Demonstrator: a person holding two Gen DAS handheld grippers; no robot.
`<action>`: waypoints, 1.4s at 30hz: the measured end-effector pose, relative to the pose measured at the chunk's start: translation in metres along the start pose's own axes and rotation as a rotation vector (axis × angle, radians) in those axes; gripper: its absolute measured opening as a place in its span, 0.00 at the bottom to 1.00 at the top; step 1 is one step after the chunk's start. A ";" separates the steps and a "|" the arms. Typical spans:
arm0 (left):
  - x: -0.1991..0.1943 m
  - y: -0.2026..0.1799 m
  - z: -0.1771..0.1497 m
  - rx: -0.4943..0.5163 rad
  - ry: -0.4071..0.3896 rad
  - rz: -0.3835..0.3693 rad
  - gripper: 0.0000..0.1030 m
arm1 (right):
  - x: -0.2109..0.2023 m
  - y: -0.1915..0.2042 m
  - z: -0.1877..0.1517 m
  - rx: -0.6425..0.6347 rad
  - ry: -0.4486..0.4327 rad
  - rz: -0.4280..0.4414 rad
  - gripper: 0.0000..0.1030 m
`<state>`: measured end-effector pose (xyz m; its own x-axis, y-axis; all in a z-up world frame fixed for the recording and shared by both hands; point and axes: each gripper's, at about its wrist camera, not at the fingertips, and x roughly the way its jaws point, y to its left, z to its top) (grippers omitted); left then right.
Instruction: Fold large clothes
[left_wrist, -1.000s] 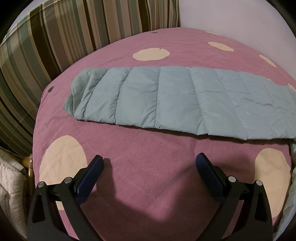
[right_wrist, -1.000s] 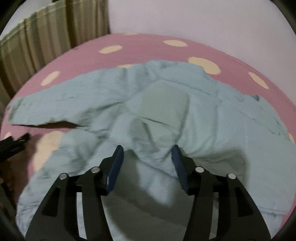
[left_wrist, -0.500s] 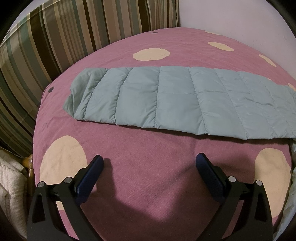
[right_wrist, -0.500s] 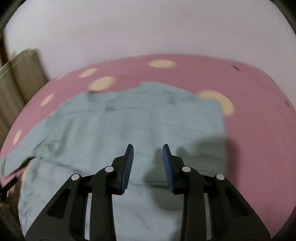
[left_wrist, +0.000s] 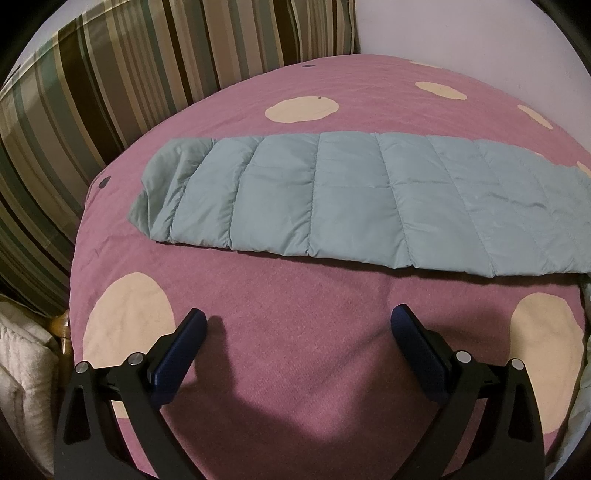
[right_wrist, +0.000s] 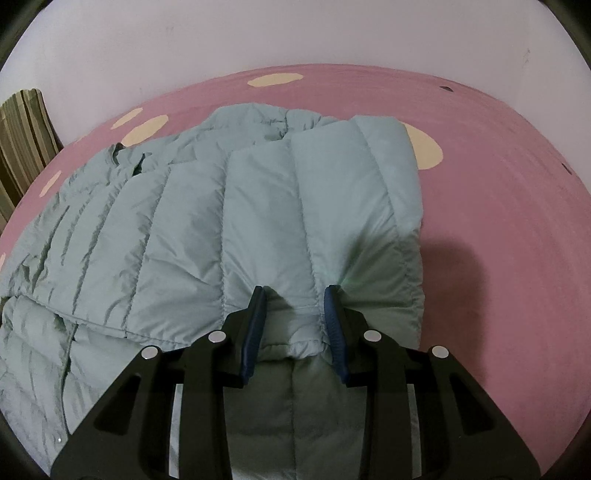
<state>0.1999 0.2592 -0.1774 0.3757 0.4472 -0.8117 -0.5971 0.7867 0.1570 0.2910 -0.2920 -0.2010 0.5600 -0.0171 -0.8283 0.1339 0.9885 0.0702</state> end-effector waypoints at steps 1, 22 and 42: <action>0.000 0.000 0.000 0.000 0.000 0.000 0.96 | -0.002 -0.001 -0.002 -0.002 -0.003 -0.004 0.32; 0.002 0.004 0.000 -0.032 0.010 -0.040 0.96 | 0.002 0.009 -0.003 -0.066 -0.017 -0.037 0.55; 0.011 0.087 0.019 -0.142 -0.022 -0.137 0.95 | 0.002 0.011 -0.004 -0.077 -0.019 -0.053 0.56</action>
<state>0.1659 0.3407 -0.1620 0.4751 0.3503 -0.8072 -0.6325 0.7737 -0.0365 0.2907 -0.2810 -0.2044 0.5697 -0.0719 -0.8187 0.1006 0.9948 -0.0174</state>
